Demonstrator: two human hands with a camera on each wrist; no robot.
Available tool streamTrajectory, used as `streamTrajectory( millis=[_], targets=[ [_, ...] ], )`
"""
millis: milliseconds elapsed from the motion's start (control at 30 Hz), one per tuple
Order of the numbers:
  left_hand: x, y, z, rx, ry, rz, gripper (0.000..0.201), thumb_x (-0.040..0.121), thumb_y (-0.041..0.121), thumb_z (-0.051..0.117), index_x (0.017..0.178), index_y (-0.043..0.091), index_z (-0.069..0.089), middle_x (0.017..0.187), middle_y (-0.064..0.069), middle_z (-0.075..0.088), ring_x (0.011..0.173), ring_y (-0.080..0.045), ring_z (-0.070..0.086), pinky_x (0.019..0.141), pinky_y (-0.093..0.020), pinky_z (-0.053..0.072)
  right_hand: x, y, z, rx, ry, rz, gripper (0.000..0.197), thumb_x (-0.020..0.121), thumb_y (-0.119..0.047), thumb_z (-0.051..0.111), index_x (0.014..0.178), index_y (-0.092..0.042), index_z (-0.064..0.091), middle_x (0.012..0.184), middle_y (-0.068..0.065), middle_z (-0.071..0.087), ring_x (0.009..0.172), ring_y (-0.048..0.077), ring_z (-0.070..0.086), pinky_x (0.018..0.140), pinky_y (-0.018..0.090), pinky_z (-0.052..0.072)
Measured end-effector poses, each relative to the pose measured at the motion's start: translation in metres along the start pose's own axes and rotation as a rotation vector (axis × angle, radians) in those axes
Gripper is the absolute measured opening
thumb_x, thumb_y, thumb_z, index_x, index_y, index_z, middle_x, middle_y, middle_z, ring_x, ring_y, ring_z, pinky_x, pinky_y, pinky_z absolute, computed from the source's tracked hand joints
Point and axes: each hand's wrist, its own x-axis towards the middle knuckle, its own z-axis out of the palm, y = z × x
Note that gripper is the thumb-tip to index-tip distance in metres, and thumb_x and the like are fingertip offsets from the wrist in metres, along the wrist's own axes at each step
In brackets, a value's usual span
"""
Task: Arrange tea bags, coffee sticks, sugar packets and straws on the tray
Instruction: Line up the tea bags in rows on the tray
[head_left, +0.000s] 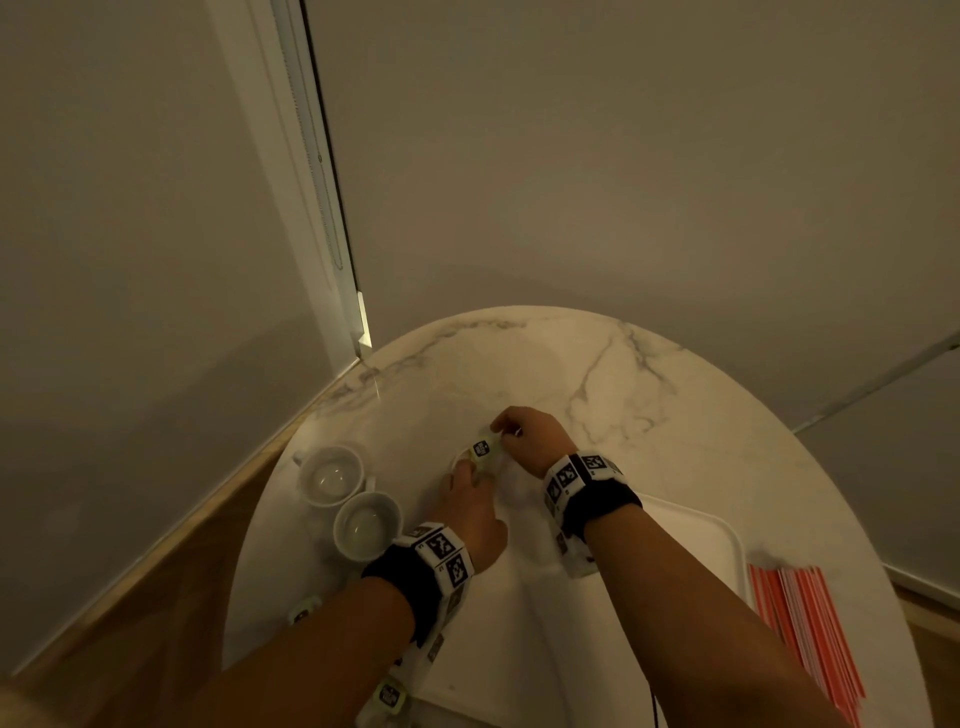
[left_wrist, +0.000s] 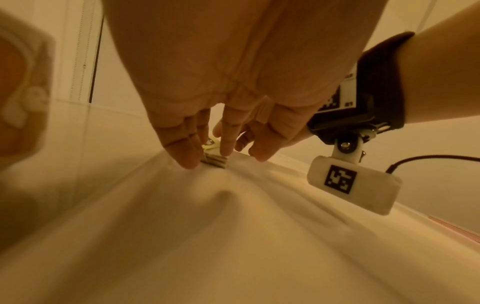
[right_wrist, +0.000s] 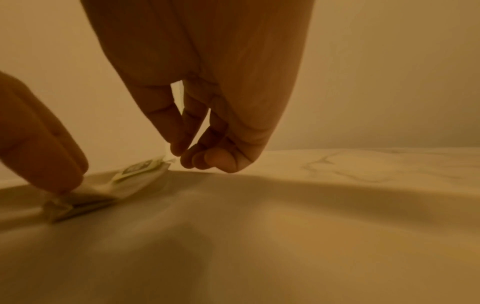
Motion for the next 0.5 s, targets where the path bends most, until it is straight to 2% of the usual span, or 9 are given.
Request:
streamTrajectory(
  millis=[133,200,300,400,433,500],
  targets=[
    [-0.002,0.000,0.005,0.067,-0.013,0.018,0.063,0.088,0.025,0.050,0.145,0.016,0.025,0.153,-0.005,0.012,0.141,-0.029,0.015,0.115,-0.039,0.024,-0.001,-0.003,0.005,-0.102,-0.031,-0.021,0.026,0.090,-0.019,0.057,0.115,-0.018,0.066,0.109,0.007,0.061,0.097,0.021,0.057,0.083,0.026,0.042],
    [-0.002,0.000,0.006,0.055,-0.025,0.020,0.061,0.088,0.025,0.049,0.144,0.016,0.027,0.153,-0.004,0.014,0.139,-0.028,0.019,0.115,-0.038,0.025,0.000,-0.007,0.008,-0.166,-0.046,-0.032,0.025,0.092,-0.022,0.058,0.114,-0.015,0.067,0.111,0.008,0.059,0.102,0.024,0.057,0.087,0.029,0.043],
    [-0.005,0.004,0.001,0.001,0.031,0.014,0.056,0.087,0.025,0.051,0.139,0.015,0.036,0.148,-0.006,0.020,0.133,-0.028,0.027,0.112,-0.036,0.029,-0.002,-0.013,0.009,-0.196,-0.039,-0.066,0.018,0.092,-0.017,0.057,0.105,-0.010,0.067,0.111,0.010,0.060,0.103,0.027,0.057,0.083,0.028,0.041],
    [-0.004,0.007,-0.011,-0.174,0.293,-0.024,0.049,0.087,0.025,0.055,0.132,0.013,0.040,0.139,-0.007,0.031,0.125,-0.027,0.036,0.107,-0.036,0.032,-0.011,-0.022,-0.003,-0.144,-0.111,-0.091,0.015,0.092,-0.014,0.056,0.104,-0.012,0.065,0.109,0.009,0.065,0.093,0.021,0.055,0.078,0.025,0.037],
    [-0.005,0.008,-0.016,-0.277,0.335,-0.052,0.048,0.089,0.024,0.055,0.133,0.012,0.039,0.138,-0.007,0.034,0.125,-0.027,0.036,0.108,-0.037,0.032,-0.015,-0.026,-0.009,-0.138,-0.146,-0.110,0.015,0.091,-0.013,0.055,0.103,-0.012,0.065,0.108,0.009,0.065,0.092,0.019,0.054,0.078,0.025,0.037],
    [-0.002,0.010,-0.027,-0.492,0.295,-0.084,0.033,0.095,0.024,0.049,0.127,0.016,0.047,0.131,-0.006,0.047,0.121,-0.027,0.045,0.104,-0.038,0.036,-0.024,-0.035,-0.022,-0.157,-0.198,-0.162,0.017,0.090,-0.010,0.054,0.101,-0.013,0.066,0.103,0.007,0.066,0.090,0.017,0.054,0.078,0.025,0.037]
  ],
)
